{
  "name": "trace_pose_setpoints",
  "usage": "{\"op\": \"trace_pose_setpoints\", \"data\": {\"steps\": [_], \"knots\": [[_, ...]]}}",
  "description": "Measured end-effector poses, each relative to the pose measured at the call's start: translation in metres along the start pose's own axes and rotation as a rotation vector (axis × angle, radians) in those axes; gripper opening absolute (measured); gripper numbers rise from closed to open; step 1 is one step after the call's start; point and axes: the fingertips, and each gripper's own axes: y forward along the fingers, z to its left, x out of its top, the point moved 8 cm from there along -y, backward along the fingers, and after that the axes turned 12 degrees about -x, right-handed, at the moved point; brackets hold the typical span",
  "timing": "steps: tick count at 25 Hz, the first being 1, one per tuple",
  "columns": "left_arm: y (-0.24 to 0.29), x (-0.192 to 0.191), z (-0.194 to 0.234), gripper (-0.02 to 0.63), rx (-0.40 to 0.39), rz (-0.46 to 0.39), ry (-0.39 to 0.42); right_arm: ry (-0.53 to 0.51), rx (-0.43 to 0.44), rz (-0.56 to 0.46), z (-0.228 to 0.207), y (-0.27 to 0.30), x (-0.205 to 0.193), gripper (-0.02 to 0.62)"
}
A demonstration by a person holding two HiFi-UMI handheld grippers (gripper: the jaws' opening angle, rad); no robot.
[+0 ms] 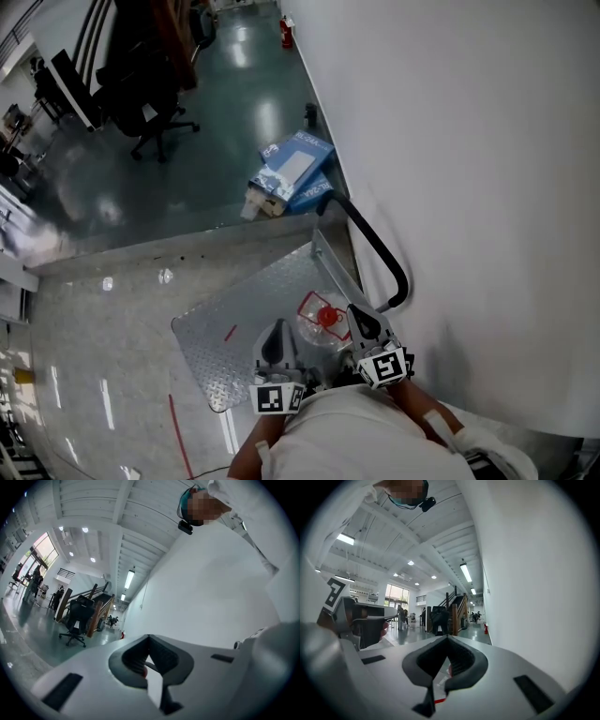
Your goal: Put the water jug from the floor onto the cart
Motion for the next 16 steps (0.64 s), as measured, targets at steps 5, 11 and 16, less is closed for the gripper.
{"op": "trace_pose_setpoints", "data": {"steps": [5,11,16], "knots": [[-0.0021,0.0016,0.0034,0.004,0.012,0.007,0.000,-0.005,0.011,0.003,0.0007,0.0019,0.0037,0.012],[-0.0021,0.0016,0.0072,0.003,0.037,-0.007,0.004,-0.007,0.018,0.002,-0.0005,0.0019,-0.0009,0.012],[-0.0035,-0.0027,0.0062,0.003,0.034,-0.003,0.001,-0.004,0.015,0.010,-0.0016,0.0018,-0.0045,0.012]]}}
